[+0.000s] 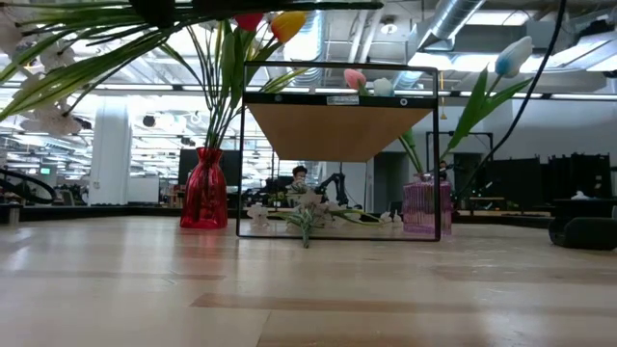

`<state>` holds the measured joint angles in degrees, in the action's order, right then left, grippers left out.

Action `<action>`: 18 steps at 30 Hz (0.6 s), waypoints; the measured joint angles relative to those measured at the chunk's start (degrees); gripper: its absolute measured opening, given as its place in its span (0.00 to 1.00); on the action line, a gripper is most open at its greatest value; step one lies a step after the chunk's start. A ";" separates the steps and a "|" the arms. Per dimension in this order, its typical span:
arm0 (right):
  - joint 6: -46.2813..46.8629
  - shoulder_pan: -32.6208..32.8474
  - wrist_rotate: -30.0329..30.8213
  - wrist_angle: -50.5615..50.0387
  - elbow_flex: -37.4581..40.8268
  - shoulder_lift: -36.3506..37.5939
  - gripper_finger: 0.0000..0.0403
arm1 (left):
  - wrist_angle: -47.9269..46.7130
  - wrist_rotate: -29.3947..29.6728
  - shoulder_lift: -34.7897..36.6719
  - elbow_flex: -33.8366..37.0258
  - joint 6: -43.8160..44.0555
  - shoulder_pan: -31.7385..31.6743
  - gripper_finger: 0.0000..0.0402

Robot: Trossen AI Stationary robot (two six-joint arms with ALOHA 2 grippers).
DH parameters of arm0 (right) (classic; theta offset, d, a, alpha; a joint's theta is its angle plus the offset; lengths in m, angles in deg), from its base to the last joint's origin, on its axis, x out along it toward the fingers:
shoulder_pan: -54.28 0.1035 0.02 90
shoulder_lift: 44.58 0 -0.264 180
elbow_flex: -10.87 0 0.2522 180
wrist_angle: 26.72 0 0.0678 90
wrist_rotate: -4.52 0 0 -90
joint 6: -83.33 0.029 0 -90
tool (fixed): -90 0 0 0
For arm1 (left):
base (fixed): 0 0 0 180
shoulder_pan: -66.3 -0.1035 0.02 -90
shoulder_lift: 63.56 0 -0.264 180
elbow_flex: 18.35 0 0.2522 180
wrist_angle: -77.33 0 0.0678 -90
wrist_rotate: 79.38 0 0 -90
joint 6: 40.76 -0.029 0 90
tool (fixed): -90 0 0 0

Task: Pick and place flowers into a vace then onto a shelf
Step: Put the left white flowers into the purple flower vase

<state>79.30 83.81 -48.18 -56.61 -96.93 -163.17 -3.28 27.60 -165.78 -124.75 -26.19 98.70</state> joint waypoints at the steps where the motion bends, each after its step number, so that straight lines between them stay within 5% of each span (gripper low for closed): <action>1: 0.04 -0.05 -0.06 -0.15 0.00 0.00 0.32 | 0.00 0.04 0.00 0.00 0.02 0.00 0.02; 6: -0.22 -0.42 -0.13 -0.31 0.00 0.00 0.24 | 0.14 0.11 0.00 0.00 0.14 0.00 0.02; 11: -0.81 -0.40 -0.26 -1.64 0.00 0.00 0.05 | 0.56 0.24 0.00 0.00 0.17 0.00 0.02; 18: -0.71 -0.42 -0.10 -2.46 0.00 0.04 0.01 | 0.87 0.24 -0.02 0.00 0.15 -0.02 0.03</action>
<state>78.59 83.39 -48.29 -59.07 -96.93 -163.12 -2.41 27.83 -165.80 -124.75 -26.04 98.68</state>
